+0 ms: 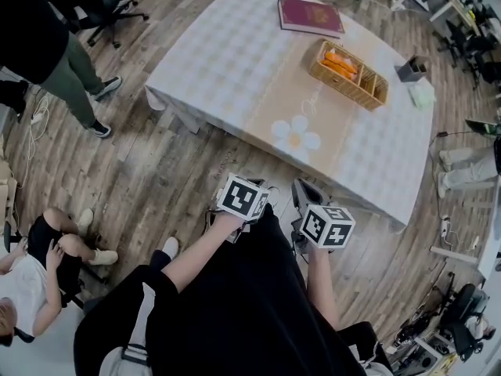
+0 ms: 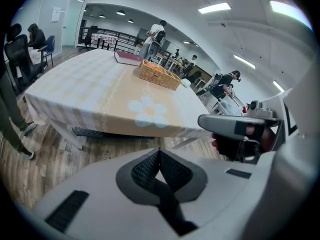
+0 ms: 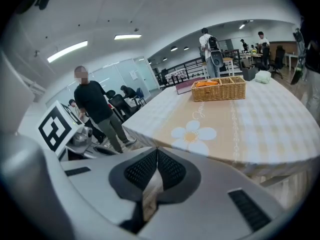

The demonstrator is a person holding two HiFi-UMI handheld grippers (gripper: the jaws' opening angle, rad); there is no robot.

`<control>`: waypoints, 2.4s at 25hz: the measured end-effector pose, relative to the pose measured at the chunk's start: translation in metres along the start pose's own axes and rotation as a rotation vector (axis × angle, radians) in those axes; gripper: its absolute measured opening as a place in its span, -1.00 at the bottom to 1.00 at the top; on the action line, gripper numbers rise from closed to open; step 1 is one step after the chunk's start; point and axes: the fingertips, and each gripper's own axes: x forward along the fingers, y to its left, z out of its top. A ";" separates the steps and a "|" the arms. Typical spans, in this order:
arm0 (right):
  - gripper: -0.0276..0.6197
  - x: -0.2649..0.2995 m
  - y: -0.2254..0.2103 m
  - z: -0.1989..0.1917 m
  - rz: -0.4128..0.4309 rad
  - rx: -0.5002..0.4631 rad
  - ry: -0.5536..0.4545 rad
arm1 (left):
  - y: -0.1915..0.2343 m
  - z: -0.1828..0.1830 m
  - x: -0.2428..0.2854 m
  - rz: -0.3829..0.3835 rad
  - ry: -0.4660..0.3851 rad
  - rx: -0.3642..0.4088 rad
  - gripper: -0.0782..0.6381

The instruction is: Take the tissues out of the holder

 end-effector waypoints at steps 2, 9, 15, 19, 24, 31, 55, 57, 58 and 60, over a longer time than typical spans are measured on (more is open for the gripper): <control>-0.87 -0.001 -0.008 0.008 0.003 0.005 -0.014 | -0.002 0.007 0.006 0.000 0.005 0.007 -0.78; -0.87 0.000 -0.050 0.030 -0.033 -0.001 -0.005 | -0.016 0.050 0.030 -0.004 0.008 0.039 -0.78; -0.87 0.007 -0.077 0.053 -0.024 -0.007 -0.016 | -0.031 0.085 0.051 -0.002 0.009 0.066 -0.78; -0.87 0.014 -0.088 0.071 0.002 -0.016 -0.026 | -0.033 0.105 0.059 0.018 0.007 0.071 -0.78; -0.87 0.017 -0.094 0.088 0.073 -0.040 -0.050 | -0.034 0.119 0.070 0.053 0.018 0.062 -0.78; -0.87 0.032 -0.112 0.095 0.115 -0.063 0.001 | -0.034 0.135 0.084 0.095 0.012 0.033 -0.78; -0.87 0.061 -0.125 0.111 0.165 -0.079 0.031 | -0.013 0.154 0.102 0.109 0.030 -0.014 -0.78; -0.86 0.064 -0.126 0.115 0.143 -0.085 0.037 | -0.008 0.163 0.103 0.092 0.028 -0.005 -0.78; -0.87 0.065 -0.126 0.118 0.133 -0.088 0.036 | -0.006 0.168 0.103 0.083 0.025 0.000 -0.78; -0.86 0.069 -0.126 0.127 0.116 -0.096 0.031 | 0.000 0.181 0.102 0.067 0.015 0.010 -0.78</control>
